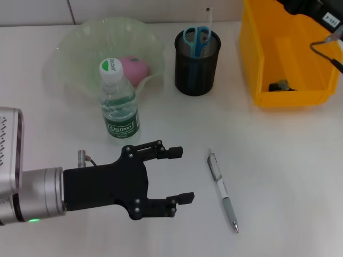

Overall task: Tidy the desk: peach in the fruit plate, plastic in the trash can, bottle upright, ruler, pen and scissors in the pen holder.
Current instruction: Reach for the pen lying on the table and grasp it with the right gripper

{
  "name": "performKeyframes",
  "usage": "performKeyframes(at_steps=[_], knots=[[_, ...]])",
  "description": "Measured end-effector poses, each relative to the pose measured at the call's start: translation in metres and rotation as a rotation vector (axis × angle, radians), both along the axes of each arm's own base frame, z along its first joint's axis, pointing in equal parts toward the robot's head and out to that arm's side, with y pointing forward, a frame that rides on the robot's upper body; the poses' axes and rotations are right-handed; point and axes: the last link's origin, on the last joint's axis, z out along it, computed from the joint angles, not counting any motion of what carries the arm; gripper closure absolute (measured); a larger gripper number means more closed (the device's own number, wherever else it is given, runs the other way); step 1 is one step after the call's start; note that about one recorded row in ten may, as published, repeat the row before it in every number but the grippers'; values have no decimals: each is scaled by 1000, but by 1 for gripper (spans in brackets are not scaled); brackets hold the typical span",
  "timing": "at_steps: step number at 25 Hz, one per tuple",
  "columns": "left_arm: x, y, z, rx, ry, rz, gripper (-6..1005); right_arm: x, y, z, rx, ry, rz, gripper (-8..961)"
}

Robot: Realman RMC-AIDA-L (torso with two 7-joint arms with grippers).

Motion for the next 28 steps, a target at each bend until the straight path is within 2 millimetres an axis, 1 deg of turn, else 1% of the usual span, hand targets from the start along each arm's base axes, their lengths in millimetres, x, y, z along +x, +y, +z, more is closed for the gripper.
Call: performKeyframes(at_steps=[3,4,5,6,11,13,14,16,17,19,21,24,28], knots=[[-1,0,1,0,-2,1,202,-9,-5,17,-134,-73,-25,130],[-1,0,1,0,-2,1,202,-13,-9,27,-213,-126,-58,130],[-1,0,1,0,-2,1,202,-13,-9,27,-213,-126,-58,131],[-1,-1,1,0,-2,2,202,-16,-12,31,-257,-145,-77,131],[-3,-2,1,-1,-2,9,202,-29,-25,67,-435,-246,-257,132],[-3,-2,1,-2,0,9,202,-33,-29,73,-485,-334,-350,133],[-4,-3,1,-3,2,9,202,-36,-32,73,-516,-386,-388,133],[-5,-3,1,-3,4,13,202,-42,-36,70,-577,-458,-446,134],[-6,-4,0,-3,6,17,202,-46,-37,65,-615,-487,-464,134],[-8,-5,1,0,9,27,202,-53,-39,52,-678,-551,-484,135],[-12,-7,3,9,11,42,202,-58,-41,34,-731,-643,-510,136],[-19,-11,8,16,14,59,202,-59,-44,12,-776,-751,-549,137],[-23,-17,12,9,6,61,202,-60,-45,-13,-834,-812,-567,139]])
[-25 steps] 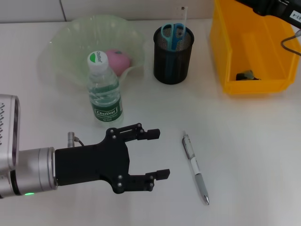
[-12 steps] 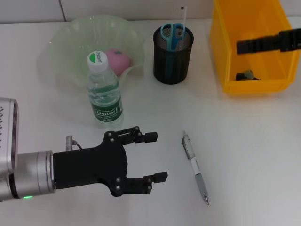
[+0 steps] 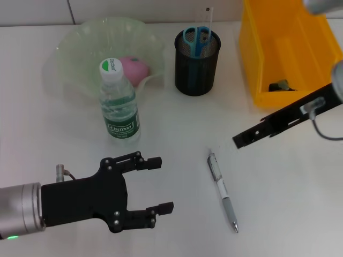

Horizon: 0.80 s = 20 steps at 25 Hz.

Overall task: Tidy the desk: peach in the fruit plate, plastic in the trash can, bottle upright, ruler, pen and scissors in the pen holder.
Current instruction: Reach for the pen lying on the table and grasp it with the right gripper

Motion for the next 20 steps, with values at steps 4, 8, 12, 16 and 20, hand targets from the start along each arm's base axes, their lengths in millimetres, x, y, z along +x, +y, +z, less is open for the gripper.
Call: performKeyframes(at_steps=[4,8,12,16,20], knots=[[-3,-5,2,-7,-5,4,202,-1,2,-22,-33,-40,-8,141],[-4,-6,3,-4,-6,6,202,1,6,-39,-47,-100,-12,145],[-4,-5,3,0,-7,8,202,0,11,-53,-65,-134,-1,157],[-3,-4,4,2,-9,5,202,-1,13,-67,-94,-159,9,169],[-2,-3,4,2,-10,1,202,0,16,-76,-115,-181,10,181]])
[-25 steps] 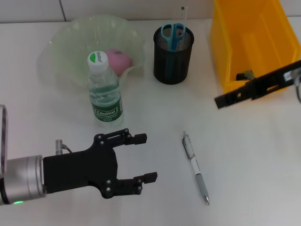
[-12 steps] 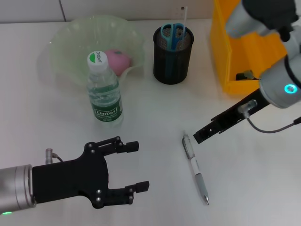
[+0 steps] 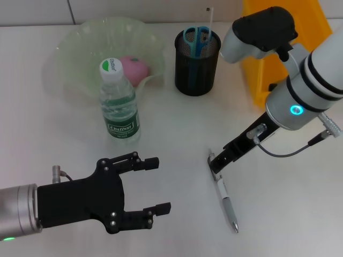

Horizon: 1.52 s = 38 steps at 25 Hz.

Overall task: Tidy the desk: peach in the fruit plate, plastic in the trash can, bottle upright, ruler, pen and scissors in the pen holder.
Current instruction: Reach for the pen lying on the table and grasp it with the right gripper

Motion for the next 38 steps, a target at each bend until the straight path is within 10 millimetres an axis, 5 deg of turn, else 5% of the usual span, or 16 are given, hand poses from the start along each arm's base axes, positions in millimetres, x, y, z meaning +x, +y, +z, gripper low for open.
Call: performKeyframes(at_steps=[20,38], knots=[[2,2,-1,1,0,-4,202,6,14,-27,-9,-71,26,240],[2,1,-3,-2,4,-5,202,8,16,-30,0,-70,24,294]])
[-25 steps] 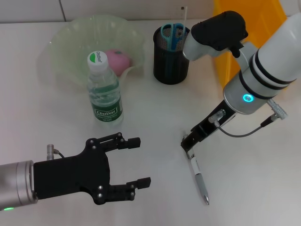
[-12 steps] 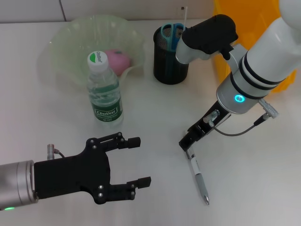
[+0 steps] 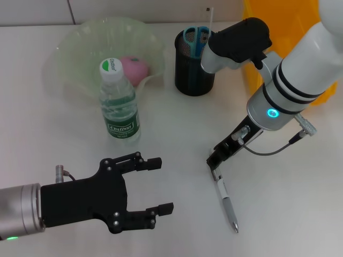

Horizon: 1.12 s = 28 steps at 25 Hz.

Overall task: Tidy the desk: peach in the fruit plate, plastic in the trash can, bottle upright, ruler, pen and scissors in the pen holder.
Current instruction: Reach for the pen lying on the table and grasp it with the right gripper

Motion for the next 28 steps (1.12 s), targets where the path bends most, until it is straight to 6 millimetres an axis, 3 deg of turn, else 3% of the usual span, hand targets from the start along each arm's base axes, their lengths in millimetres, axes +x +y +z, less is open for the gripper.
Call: performKeyframes(at_steps=[25,28], knots=[[2,1,-1,-1,-3,-5,202,-3,1,-2,-2,16,-1,408],[2,1,0,1,-4,-6,202,-5,0,-3,-7,32,-2,474]])
